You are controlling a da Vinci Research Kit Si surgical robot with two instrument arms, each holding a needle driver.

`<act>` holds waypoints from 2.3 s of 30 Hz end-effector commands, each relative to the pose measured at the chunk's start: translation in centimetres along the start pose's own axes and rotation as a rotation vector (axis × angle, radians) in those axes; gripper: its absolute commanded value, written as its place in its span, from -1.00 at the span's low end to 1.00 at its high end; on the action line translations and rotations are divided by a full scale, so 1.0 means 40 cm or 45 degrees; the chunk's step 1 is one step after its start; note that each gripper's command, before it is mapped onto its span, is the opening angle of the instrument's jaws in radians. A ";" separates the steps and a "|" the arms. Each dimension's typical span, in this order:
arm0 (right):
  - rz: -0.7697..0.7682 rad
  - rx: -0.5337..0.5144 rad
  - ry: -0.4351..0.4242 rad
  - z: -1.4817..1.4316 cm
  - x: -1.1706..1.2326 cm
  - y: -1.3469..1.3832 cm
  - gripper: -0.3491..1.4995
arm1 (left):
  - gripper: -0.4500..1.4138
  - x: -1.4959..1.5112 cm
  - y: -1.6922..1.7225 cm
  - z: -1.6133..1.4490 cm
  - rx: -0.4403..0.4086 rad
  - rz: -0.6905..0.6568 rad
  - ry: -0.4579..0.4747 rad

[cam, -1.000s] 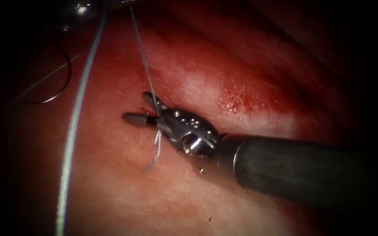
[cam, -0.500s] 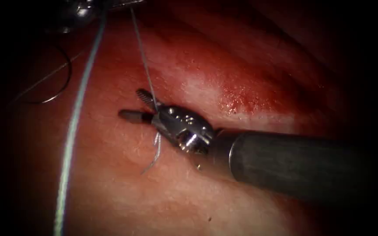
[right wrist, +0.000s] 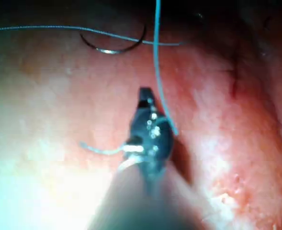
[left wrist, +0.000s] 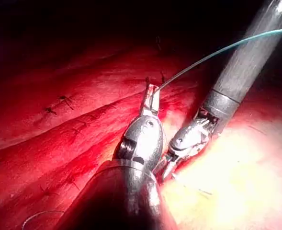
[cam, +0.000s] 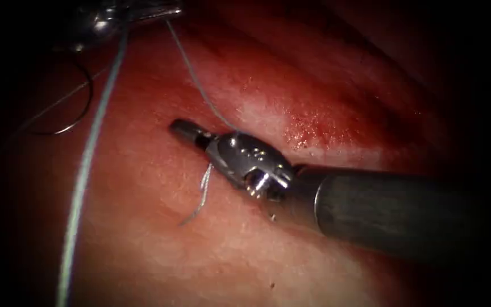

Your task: Wound Closure

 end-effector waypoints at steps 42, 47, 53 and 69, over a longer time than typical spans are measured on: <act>-0.045 -0.225 0.002 -0.0525 -0.0057 0.0252 0.35 | 0.66 -0.0166 0.0399 -0.0312 -0.244 -0.203 -0.327; -0.051 -0.202 0.003 -0.0501 -0.0059 0.0225 0.33 | 0.68 -0.0260 0.0484 -0.0284 -0.240 -0.176 -0.389; -0.053 -0.188 0.005 -0.0483 -0.0068 0.0204 0.33 | 0.73 -0.0375 0.0523 -0.0266 -0.231 -0.176 -0.454; -0.061 -0.175 0.010 -0.0472 -0.0072 0.0184 0.33 | 0.79 -0.0480 0.0605 -0.0468 -0.431 -0.116 -0.731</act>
